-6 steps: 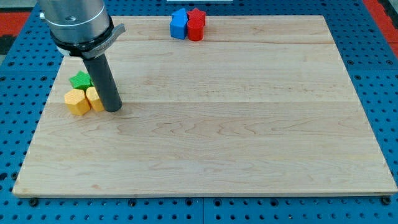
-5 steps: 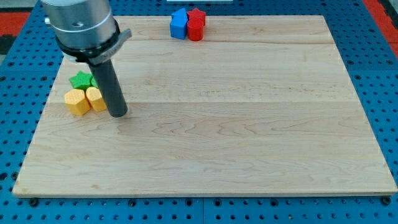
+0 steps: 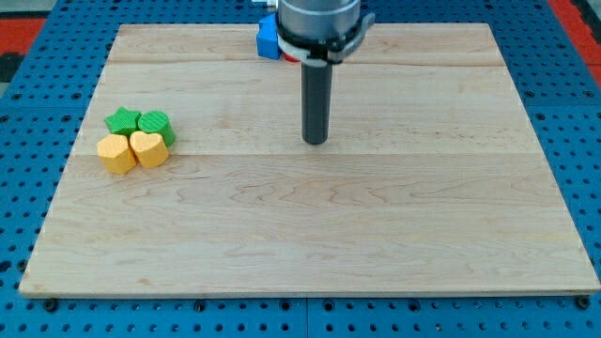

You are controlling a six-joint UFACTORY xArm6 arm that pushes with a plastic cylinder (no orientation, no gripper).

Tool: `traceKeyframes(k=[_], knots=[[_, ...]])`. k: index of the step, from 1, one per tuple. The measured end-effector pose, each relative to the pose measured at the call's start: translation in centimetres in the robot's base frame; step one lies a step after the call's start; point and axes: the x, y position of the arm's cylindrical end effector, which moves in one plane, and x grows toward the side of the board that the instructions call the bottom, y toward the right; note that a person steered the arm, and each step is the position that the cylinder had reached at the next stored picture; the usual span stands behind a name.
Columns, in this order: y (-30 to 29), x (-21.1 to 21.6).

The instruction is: Keep your arm to the left of the blue triangle

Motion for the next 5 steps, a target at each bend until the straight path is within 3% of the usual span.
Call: traceKeyframes(k=[1,3,5], knots=[[-3.0,-4.0],[-17.8,-11.8],[-19.4,-20.8]])
